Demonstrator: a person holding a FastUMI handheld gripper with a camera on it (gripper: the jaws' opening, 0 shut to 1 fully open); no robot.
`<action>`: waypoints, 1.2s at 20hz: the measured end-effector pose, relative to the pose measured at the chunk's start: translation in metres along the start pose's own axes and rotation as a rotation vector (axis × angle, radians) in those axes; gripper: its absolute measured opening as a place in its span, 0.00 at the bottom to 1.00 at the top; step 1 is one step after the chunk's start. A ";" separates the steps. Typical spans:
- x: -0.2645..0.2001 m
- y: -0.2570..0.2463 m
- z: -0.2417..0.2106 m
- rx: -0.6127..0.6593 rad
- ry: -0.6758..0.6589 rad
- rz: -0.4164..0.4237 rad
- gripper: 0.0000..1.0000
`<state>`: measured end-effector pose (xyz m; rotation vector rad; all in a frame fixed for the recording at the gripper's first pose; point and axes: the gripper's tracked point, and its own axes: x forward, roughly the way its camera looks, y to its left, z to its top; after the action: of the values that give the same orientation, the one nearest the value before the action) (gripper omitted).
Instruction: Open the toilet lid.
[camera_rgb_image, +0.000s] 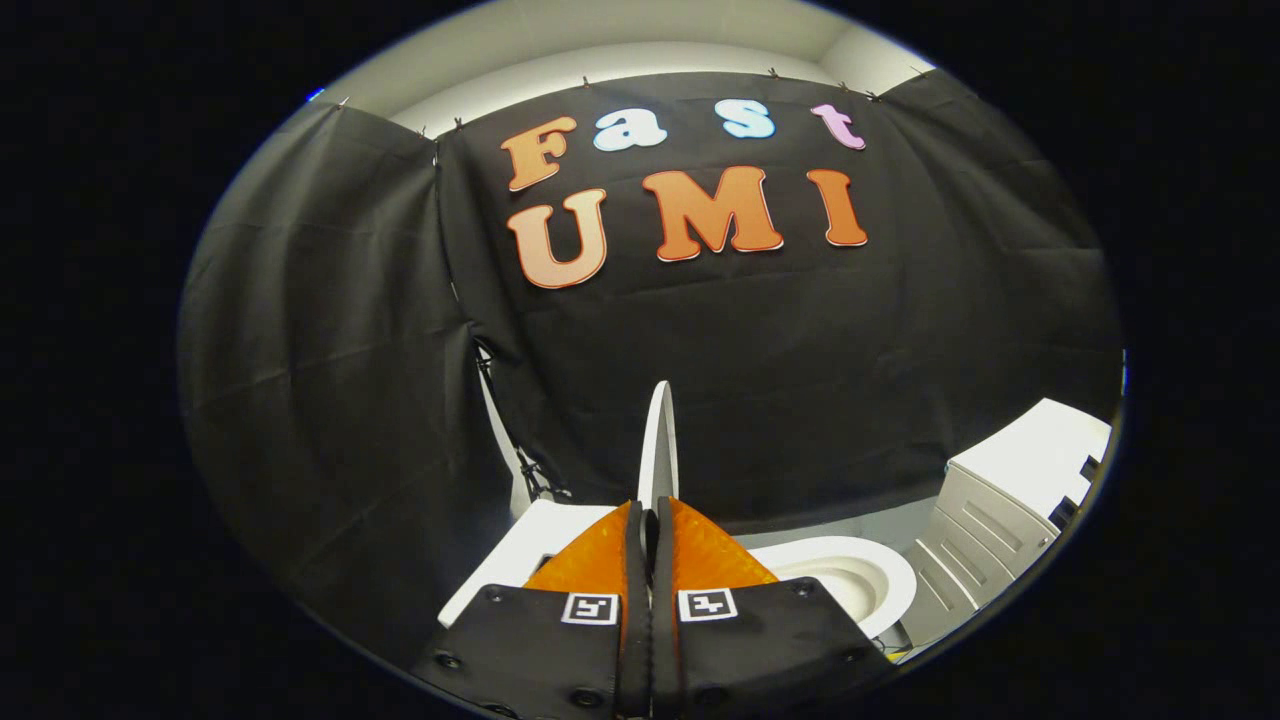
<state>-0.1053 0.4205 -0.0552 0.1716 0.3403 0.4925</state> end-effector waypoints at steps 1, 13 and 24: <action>0.000 0.005 -0.001 -0.008 0.002 0.007 0.09; 0.006 0.064 -0.012 -0.094 0.019 0.055 0.08; 0.009 0.110 -0.029 -0.164 0.041 0.106 0.08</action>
<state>-0.1555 0.5225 -0.0578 0.0205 0.3302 0.6269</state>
